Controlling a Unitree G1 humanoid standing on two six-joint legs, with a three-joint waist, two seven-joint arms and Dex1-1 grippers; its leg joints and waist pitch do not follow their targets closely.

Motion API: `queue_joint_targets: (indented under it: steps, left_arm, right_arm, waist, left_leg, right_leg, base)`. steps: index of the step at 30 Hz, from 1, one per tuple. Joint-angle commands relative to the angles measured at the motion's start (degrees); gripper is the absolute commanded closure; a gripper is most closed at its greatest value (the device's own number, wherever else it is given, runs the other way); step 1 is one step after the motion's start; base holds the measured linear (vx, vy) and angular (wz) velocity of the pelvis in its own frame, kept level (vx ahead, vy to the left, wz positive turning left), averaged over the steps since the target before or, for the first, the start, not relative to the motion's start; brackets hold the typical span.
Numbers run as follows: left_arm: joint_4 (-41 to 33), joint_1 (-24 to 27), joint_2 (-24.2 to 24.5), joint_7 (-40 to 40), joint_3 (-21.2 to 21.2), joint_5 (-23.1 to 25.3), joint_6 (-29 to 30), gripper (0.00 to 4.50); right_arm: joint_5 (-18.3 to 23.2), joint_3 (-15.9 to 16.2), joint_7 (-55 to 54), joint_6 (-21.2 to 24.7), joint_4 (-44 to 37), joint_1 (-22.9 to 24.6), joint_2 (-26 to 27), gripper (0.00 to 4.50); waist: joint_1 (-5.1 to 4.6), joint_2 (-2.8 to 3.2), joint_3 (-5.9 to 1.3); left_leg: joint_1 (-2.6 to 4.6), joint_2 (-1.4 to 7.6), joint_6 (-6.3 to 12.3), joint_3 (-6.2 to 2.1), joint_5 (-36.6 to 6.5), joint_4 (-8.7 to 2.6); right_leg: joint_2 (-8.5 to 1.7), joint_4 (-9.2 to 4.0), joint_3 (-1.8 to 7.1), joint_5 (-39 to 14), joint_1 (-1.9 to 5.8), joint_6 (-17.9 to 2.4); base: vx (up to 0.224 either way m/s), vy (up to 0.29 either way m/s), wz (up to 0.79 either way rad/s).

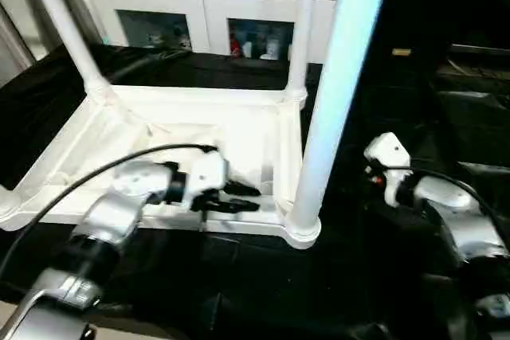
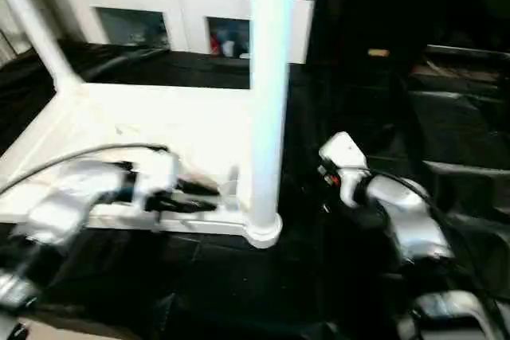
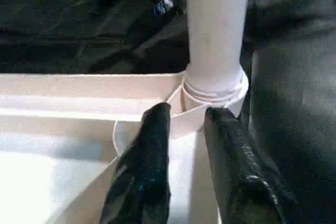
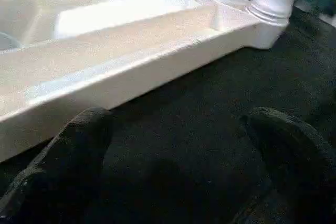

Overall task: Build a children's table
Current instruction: Rotate table base

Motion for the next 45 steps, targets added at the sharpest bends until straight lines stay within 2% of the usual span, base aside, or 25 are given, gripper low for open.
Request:
queue_joint_targets:
  steps: [1,2,4,6,7,9,10,11,12,13,14,15,19,20,22,25,28,29,30,32,34,35,37,40,45]
  left_arm:
    - [-4.6,1.0,1.6,1.4,3.1,-2.4,5.0,3.03]
    - [-8.2,3.0,3.5,2.0,4.4,-3.4,9.0,2.92]
    - [-10.3,4.2,4.6,2.4,4.8,-3.6,11.0,2.74]
    - [-17.7,8.6,7.4,2.7,6.6,-7.4,17.2,2.58]
    - [-22.0,11.4,9.4,2.6,7.4,-9.5,20.6,2.47]
    - [-23.9,12.6,10.3,2.6,7.7,-10.3,22.0,2.37]
    - [-25.9,14.9,11.9,2.6,8.2,-10.0,23.4,2.21]
    - [-27.6,16.8,13.2,2.8,8.7,-9.6,24.7,2.12]
    - [-29.2,19.2,14.7,3.3,9.3,-8.8,26.3,1.96]
    - [-30.3,21.0,15.7,4.1,9.7,-7.9,27.5,1.96]
    - [-31.0,22.8,16.5,4.7,9.9,-7.0,28.3,1.87]
    - [-31.3,23.5,16.8,4.9,9.9,-6.6,28.6,1.77]
    - [-31.5,26.3,18.5,9.5,8.1,-2.1,28.8,1.55]
    - [-31.0,26.4,17.8,12.2,8.0,-1.0,28.8,1.35]
    - [-30.3,26.1,16.9,14.3,7.8,0.4,27.9,1.23]
    - [-29.8,25.5,15.0,18.1,7.5,2.1,28.7,1.01]
    - [-29.3,24.9,14.0,19.9,6.6,3.7,28.6,0.83]
    - [-28.8,24.4,13.4,21.1,6.3,4.3,28.1,0.80]
    - [-28.7,24.3,13.3,21.3,6.3,4.3,28.1,0.64]
    - [-27.8,23.5,12.3,23.6,5.7,5.7,27.6,0.50]
    - [-27.7,23.4,12.1,24.0,5.7,6.0,27.6,0.39]
    - [-27.6,23.3,11.7,24.7,5.6,6.3,27.6,0.27]
    - [-27.4,23.3,11.2,25.7,5.4,6.9,28.3,0.07]
    - [-28.0,24.2,11.4,25.9,5.2,7.1,28.8,0.01]
    - [-29.1,25.7,12.2,26.1,5.3,7.3,29.5,0.01]
  right_arm:
    - [-0.5,-0.7,-2.6,-1.0,1.3,-1.4,0.7,0.00]
    - [-0.8,-1.1,-5.1,-1.8,2.5,-2.6,1.8,0.00]
    - [-1.1,-1.4,-6.5,-2.4,3.3,-3.2,2.3,0.00]
    - [-0.5,-2.2,-8.3,-3.4,4.6,-4.8,4.2,0.00]
    - [-0.7,-2.3,-9.5,-4.0,5.6,-5.8,5.2,0.00]
    - [-1.1,-2.2,-10.2,-4.3,6.2,-6.3,5.6,0.00]
    - [-1.3,-2.4,-11.8,-4.8,7.6,-7.5,6.5,0.00]
    - [-1.3,-2.5,-12.6,-5.3,8.9,-8.6,7.3,0.00]
    - [-1.1,-2.6,-13.1,-5.9,10.4,-9.9,8.4,0.00]
    - [-0.9,-2.4,-13.2,-6.6,11.6,-11.0,9.3,0.00]
    - [-0.9,-2.1,-13.0,-7.5,12.5,-11.9,10.0,0.00]
    - [-0.9,-1.9,-12.9,-7.9,12.9,-12.3,10.4,0.00]
    - [-1.1,-1.3,-10.8,-10.5,16.2,-14.6,12.3,0.00]
    - [-2.3,-0.1,-10.2,-11.7,17.4,-15.1,12.6,0.00]
    - [-3.7,1.1,-10.3,-12.5,18.4,-15.5,12.6,0.00]
    - [-8.5,4.7,-11.2,-14.6,22.1,-17.3,12.5,0.00]
    - [-14.2,8.6,-13.9,-15.0,25.1,-19.2,11.9,0.00]
    - [-16.6,10.3,-15.3,-14.0,26.6,-20.2,11.8,0.00]
    - [-16.8,10.5,-15.4,-13.9,26.8,-20.3,11.7,0.00]
    - [-20.3,13.8,-16.1,-12.3,29.4,-22.1,11.4,0.00]
    - [-21.0,14.4,-16.0,-11.9,29.9,-22.5,11.4,0.00]
    - [-22.3,15.7,-15.6,-11.5,30.7,-23.1,11.3,0.00]
    - [-24.5,17.4,-15.3,-11.4,32.0,-24.1,11.2,0.00]
    - [-26.7,19.4,-12.6,-11.4,33.7,-25.1,11.2,0.00]
    - [-27.0,21.4,-5.7,-11.4,33.5,-23.6,10.4,0.00]
  waist:
    - [-0.21,-0.96,-3.91]
    - [-0.40,-0.88,-3.88]
    - [-0.67,-0.95,-3.76]
    - [-1.00,-1.32,-3.65]
    - [-1.18,-1.31,-3.72]
    - [-1.37,-1.19,-3.53]
    - [-1.58,-1.67,-3.44]
    - [-1.47,-1.41,-3.51]
    - [-1.84,-1.79,-3.13]
    - [-1.92,-1.88,-3.04]
    - [-2.06,-1.99,-2.96]
    - [-2.07,-1.70,-2.93]
    - [-1.90,-1.88,-3.00]
    - [-1.76,-1.84,-3.04]
    - [-1.61,-1.76,-3.10]
    - [-1.64,-1.95,-3.21]
    - [-1.67,-1.92,-3.13]
    - [-1.61,-1.80,-2.97]
    - [-1.65,-1.98,-2.90]
    - [-1.64,-2.14,-2.84]
    - [-1.47,-2.01,-2.81]
    - [-1.64,-2.16,-2.74]
    - [-1.56,-2.21,-2.69]
    - [-1.45,-2.41,-2.63]
    - [-1.51,-2.36,-2.85]
  left_leg:
    - [0.42,1.17,2.36,0.00,-4.9,-3.62]
    - [0.42,1.21,2.20,-0.07,-5.1,-3.70]
    - [0.46,1.13,2.29,-0.04,-5.4,-3.72]
    - [0.39,1.12,2.23,0.02,-5.4,-3.86]
    - [0.43,1.24,2.11,-0.06,-5.3,-3.87]
    - [0.65,1.11,2.42,0.12,-5.2,-3.84]
    - [0.55,1.09,2.39,0.16,-5.6,-3.96]
    - [0.61,1.13,2.22,0.06,-5.6,-3.91]
    - [0.46,1.11,1.81,-0.04,-7.6,-4.25]
    - [0.54,1.12,1.58,0.02,-8.3,-4.31]
    - [0.88,1.26,1.13,0.10,-9.3,-4.32]
    - [0.94,1.26,0.77,0.04,-9.2,-4.44]
    - [0.95,1.28,0.54,0.00,-9.2,-4.47]
    - [1.15,1.32,0.43,0.10,-9.2,-4.38]
    - [1.19,1.27,0.27,0.08,-8.9,-4.36]
    - [0.86,1.12,-0.26,0.08,-8.3,-4.23]
    - [0.85,1.04,-0.55,0.09,-8.8,-4.15]
    - [0.93,1.01,-0.96,0.08,-9.9,-4.19]
    - [0.89,1.00,-1.15,0.07,-11.1,-4.23]
    - [0.96,1.01,-1.45,-0.05,-12.1,-4.31]
    - [1.19,1.06,-1.50,0.00,-12.9,-4.30]
    - [0.94,1.05,-1.72,-0.16,-13.9,-4.39]
    - [1.08,1.10,-1.66,-0.14,-14.4,-4.35]
    - [1.14,1.18,-1.61,-0.17,-15.0,-4.40]
    - [0.84,1.26,-1.20,-0.34,-14.0,-4.41]
  right_leg:
    - [-3.69,-3.47,2.11,-1.8,3.05,-14.0]
    - [-3.78,-3.37,2.15,-2.0,3.06,-14.1]
    - [-3.64,-3.54,2.14,-2.6,2.97,-14.0]
    - [-3.68,-3.54,2.21,-3.5,3.06,-13.8]
    - [-3.75,-3.30,2.19,-3.4,3.04,-14.0]
    - [-3.41,-3.48,2.21,-3.6,2.68,-14.0]
    - [-3.40,-3.65,2.23,-4.1,2.81,-14.1]
    - [-3.55,-3.47,2.26,-4.3,2.75,-14.1]
    - [-3.61,-3.72,2.24,-7.8,2.73,-13.3]
    - [-3.55,-3.94,2.27,-9.2,2.61,-12.9]
    - [-3.53,-4.11,2.41,-10.2,2.33,-12.6]
    - [-3.42,-4.05,2.45,-9.9,2.31,-12.5]
    - [-3.31,-3.72,2.47,-6.2,2.36,-12.8]
    - [-3.30,-3.67,2.52,-5.3,2.21,-12.9]
    - [-3.32,-3.60,2.51,-4.3,2.28,-13.3]
    - [-3.44,-3.43,2.52,-3.2,2.68,-13.8]
    - [-3.41,-3.56,2.58,-4.1,2.60,-13.8]
    - [-3.42,-3.77,2.60,-6.3,2.48,-13.6]
    - [-3.46,-3.89,2.67,-7.7,2.53,-13.2]
    - [-3.42,-4.02,2.63,-10.0,2.40,-12.7]
    - [-3.53,-4.18,2.75,-10.9,2.22,-12.4]
    - [-3.49,-4.14,2.69,-12.5,2.29,-11.9]
    - [-3.57,-4.27,2.79,-13.6,2.06,-11.7]
    - [-3.52,-4.30,2.80,-14.3,1.86,-11.5]
    - [-3.47,-3.95,2.72,-11.6,2.13,-11.5]
  base:
    - [0.000,0.000,0.00]
    - [0.000,0.000,0.00]
    - [0.000,0.000,0.00]
    - [0.000,0.000,0.00]
    - [0.000,0.000,0.00]
    - [0.000,0.000,0.00]
    - [0.000,0.000,0.00]
    - [0.000,0.000,0.00]
    - [0.000,0.000,0.00]
    - [0.000,0.000,0.00]
    - [0.000,0.000,0.00]
    - [0.000,0.000,0.00]
    - [0.000,0.000,0.00]
    - [0.000,0.000,0.00]
    - [0.000,0.000,0.00]
    - [0.000,0.000,0.00]
    - [0.000,0.000,0.00]
    - [0.000,0.000,0.00]
    - [0.000,0.000,0.00]
    - [0.000,0.000,0.00]
    - [0.000,0.000,0.00]
    - [0.000,0.000,0.00]
    - [0.000,0.000,0.00]
    - [0.000,0.000,0.00]
    - [0.000,0.000,0.00]
